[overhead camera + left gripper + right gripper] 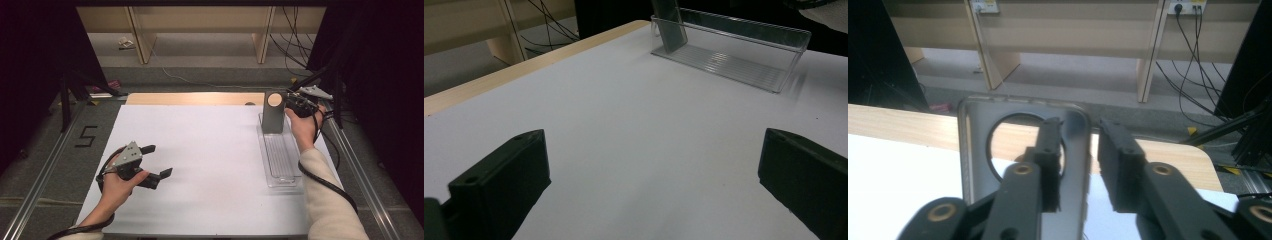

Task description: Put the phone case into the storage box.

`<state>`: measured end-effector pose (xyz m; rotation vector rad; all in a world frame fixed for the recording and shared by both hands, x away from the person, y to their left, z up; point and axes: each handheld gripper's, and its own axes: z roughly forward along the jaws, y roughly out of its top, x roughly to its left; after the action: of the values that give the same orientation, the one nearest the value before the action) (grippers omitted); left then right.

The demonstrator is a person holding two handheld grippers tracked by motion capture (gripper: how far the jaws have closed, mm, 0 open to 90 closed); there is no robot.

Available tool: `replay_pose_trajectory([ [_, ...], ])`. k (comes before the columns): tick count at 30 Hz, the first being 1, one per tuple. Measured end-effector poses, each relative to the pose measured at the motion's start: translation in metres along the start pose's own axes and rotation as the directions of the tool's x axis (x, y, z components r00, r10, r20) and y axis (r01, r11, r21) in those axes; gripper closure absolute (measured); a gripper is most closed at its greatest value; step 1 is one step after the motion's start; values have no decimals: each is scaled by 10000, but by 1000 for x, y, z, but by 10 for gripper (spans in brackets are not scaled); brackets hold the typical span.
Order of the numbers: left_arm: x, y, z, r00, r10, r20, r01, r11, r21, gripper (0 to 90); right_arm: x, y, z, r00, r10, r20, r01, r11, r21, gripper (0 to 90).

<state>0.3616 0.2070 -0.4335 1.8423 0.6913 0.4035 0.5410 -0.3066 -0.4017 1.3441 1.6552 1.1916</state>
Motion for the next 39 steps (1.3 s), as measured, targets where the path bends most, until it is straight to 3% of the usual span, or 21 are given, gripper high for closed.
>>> replay_pose_trajectory([
  [10,0,0,0,10000,-11,-2,11,10000,-3,0,0,-2,-7,10000,-19,10,19,10000,-44,630],
  [17,0,1,0,10000,6,-3,-6,10000,-5,0,1,0,-19,9999,108,27,-108,9998,-184,465],
  [28,-1,1,0,10000,49,-19,-49,10000,-48,0,4,3,-38,9995,264,-184,-267,9995,-182,279],
  [32,-1,0,2,10000,29,-7,-29,10000,17,0,6,1,-46,9996,223,-162,-225,9997,-139,208],
  [39,-1,0,2,10000,47,-4,-47,10000,50,0,9,-5,-62,9989,-134,-447,132,9999,-36,170],
])
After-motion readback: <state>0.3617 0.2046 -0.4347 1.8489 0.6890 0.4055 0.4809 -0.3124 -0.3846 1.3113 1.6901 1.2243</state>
